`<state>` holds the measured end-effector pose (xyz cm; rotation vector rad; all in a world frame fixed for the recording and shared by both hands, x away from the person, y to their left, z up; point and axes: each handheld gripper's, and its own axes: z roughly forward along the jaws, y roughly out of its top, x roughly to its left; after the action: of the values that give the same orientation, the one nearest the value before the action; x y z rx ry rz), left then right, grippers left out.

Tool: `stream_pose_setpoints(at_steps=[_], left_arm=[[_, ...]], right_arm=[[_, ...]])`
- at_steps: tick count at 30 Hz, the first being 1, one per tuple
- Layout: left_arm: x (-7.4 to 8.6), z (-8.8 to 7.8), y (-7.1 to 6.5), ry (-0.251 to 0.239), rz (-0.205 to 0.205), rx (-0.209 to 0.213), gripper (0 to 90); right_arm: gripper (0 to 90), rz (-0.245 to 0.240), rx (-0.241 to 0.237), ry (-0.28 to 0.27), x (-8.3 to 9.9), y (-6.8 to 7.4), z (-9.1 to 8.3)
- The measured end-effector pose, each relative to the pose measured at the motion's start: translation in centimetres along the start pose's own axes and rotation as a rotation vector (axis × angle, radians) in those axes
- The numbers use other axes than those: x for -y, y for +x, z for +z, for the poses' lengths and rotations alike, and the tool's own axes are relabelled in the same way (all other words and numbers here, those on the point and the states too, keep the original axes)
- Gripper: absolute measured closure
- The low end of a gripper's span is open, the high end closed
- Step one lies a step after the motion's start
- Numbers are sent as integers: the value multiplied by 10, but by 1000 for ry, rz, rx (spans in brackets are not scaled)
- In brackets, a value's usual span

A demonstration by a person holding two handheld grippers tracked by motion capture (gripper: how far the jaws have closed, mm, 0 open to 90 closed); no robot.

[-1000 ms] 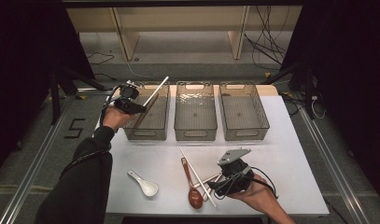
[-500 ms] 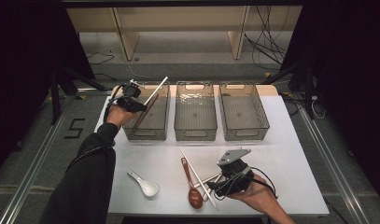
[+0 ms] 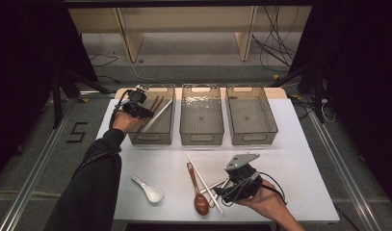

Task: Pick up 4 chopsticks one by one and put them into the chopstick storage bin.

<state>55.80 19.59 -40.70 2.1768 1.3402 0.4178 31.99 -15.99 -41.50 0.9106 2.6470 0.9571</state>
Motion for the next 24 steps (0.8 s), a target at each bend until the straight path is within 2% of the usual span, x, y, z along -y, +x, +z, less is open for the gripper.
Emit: stream_pose_setpoints(at_steps=[3, 6, 9, 10, 15, 17, 19, 22, 24], left_arm=[[-1, -4, -2, -5, -2, 3, 581], [0, -12, -6, -22, -7, 31, 508], [5, -24, -13, -63, -30, 85, 431], [7, -28, -16, -61, -21, 95, 395], [29, -50, -35, -139, -17, 176, 298], [39, -57, -45, -157, 17, 197, 282], [48, -62, -55, -151, 38, 196, 248], [62, -72, -68, -136, 90, 255, 212], [70, -78, -78, -147, 128, 260, 200]], right_arm=[[264, 4, 3, 0, 0, -1, 0], [264, 4, 4, -4, 0, 0, 0], [263, 5, 5, 0, 0, 0, 0], [263, 2, 3, 1, 0, 0, 0], [267, 6, -6, 12, 0, 1, 2], [274, 3, -12, 10, -1, 3, 3], [279, -3, -18, 25, -1, 6, 4], [281, -17, -24, 56, 0, 10, 9], [294, -32, -25, 67, 0, 14, 12]])
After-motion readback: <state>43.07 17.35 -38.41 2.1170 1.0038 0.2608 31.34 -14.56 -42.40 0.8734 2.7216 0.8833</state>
